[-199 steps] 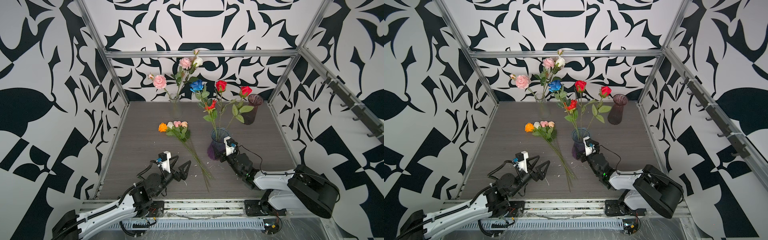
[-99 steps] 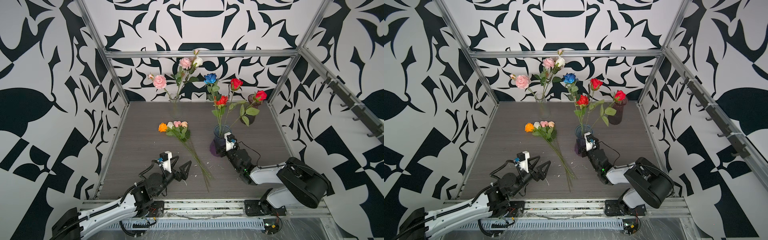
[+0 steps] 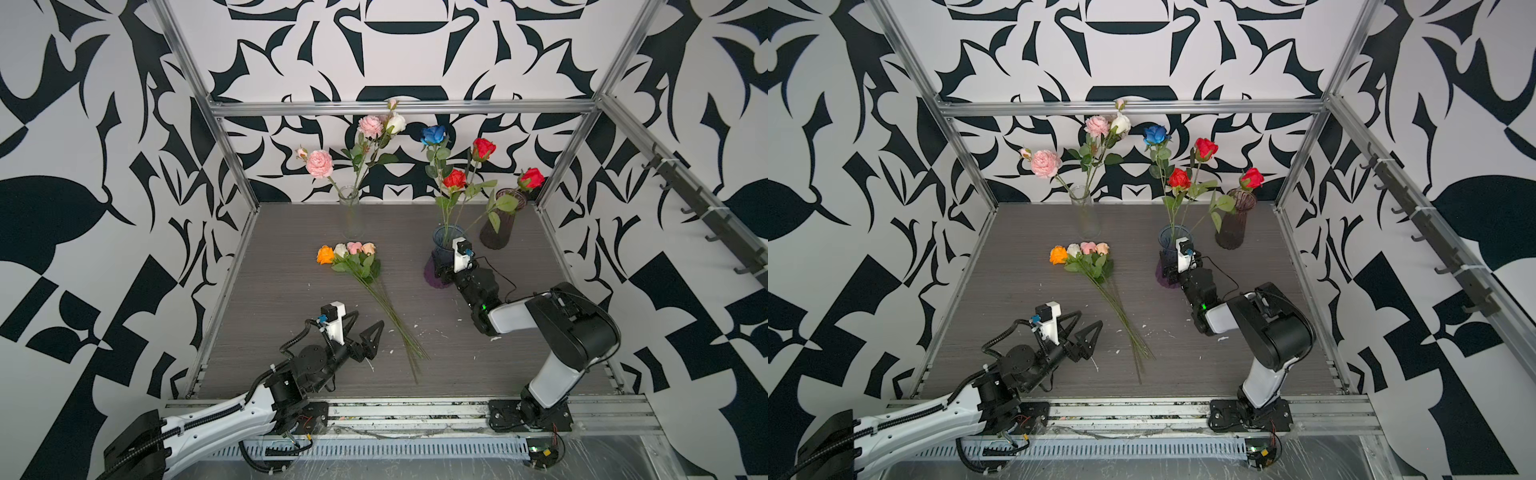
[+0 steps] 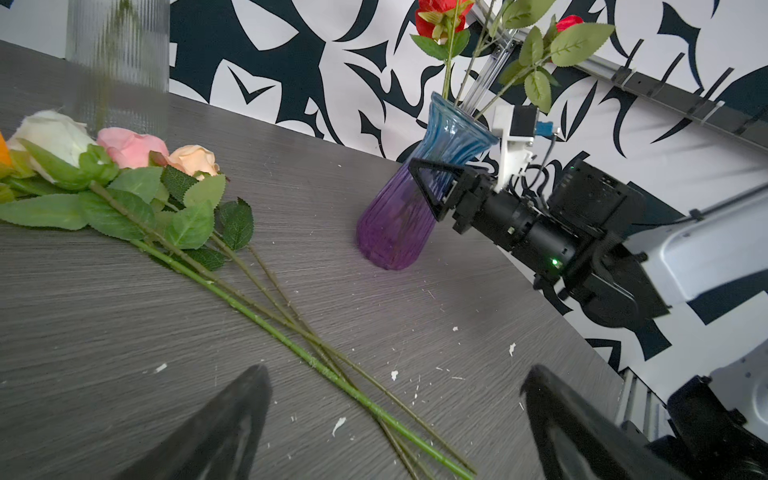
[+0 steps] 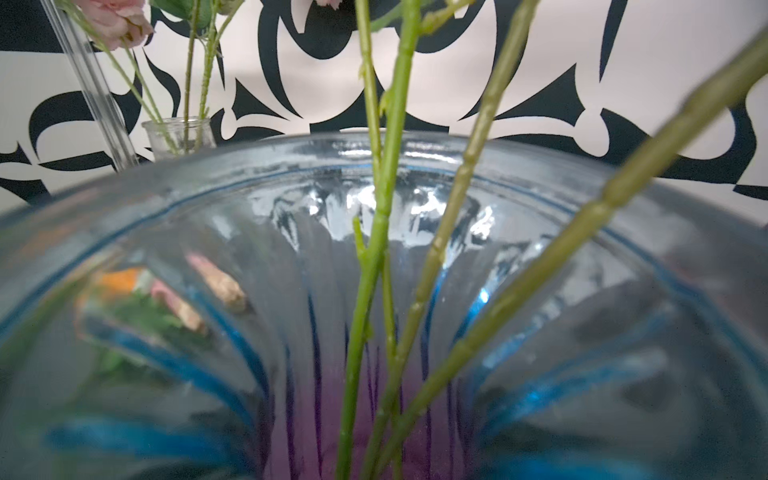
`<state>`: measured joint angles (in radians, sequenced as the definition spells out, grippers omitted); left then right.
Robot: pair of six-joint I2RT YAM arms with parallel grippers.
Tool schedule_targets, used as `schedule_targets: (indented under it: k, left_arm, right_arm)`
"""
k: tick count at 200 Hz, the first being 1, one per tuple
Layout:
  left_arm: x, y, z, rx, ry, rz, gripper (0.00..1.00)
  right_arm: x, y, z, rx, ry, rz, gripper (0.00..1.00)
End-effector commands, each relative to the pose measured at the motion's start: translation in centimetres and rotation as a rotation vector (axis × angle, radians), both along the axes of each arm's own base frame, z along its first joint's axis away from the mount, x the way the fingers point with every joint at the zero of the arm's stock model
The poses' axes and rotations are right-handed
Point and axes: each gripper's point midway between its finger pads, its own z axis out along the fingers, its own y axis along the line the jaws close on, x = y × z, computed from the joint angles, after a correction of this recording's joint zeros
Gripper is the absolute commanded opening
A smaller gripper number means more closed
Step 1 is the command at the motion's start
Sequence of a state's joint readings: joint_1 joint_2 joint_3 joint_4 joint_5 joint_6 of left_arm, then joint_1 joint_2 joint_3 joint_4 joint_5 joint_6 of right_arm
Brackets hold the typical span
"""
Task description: Arrange the flowers into the vase
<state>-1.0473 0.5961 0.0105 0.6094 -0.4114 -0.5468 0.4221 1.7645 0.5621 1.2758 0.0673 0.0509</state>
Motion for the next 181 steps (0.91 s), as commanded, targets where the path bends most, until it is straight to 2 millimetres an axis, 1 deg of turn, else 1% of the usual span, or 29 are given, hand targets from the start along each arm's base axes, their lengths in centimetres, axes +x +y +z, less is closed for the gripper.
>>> schedule_targets:
  k: [1,48,76,105,132,181]
  left_arm:
    - [0.3,0.4,0.5,-0.023,-0.027,0.022,0.99]
    - [0.5,0.6,0.5,-0.028,-0.034,0.031,0.99]
    - [0.5,0.7,0.5,-0.031,-0.037,0.031,0.99]
    - [0.6,0.7,0.5,-0.034,-0.036,0.031,1.0]
    - [0.6,0.7,0.5,-0.037,-0.036,0.031,0.99]
    - [0.6,0.6,0.4,-0.037,-0.039,0.025,0.99]
  right_arm:
    - [2.1,0.4,-0.8,0.047,0.029,0.047,0.77]
    - [7.3,0.5,-1.7,0.056,0.063,0.071,0.75]
    - [9.5,0.6,-2.1,0.026,0.074,0.075,0.74]
    - [10.8,0.9,-2.2,-0.028,0.079,0.075,0.74]
    - [11.6,1.0,-2.1,-0.074,0.081,0.064,0.75]
    - [12.8,-0.2,-1.6,-0.132,0.073,0.015,0.78]
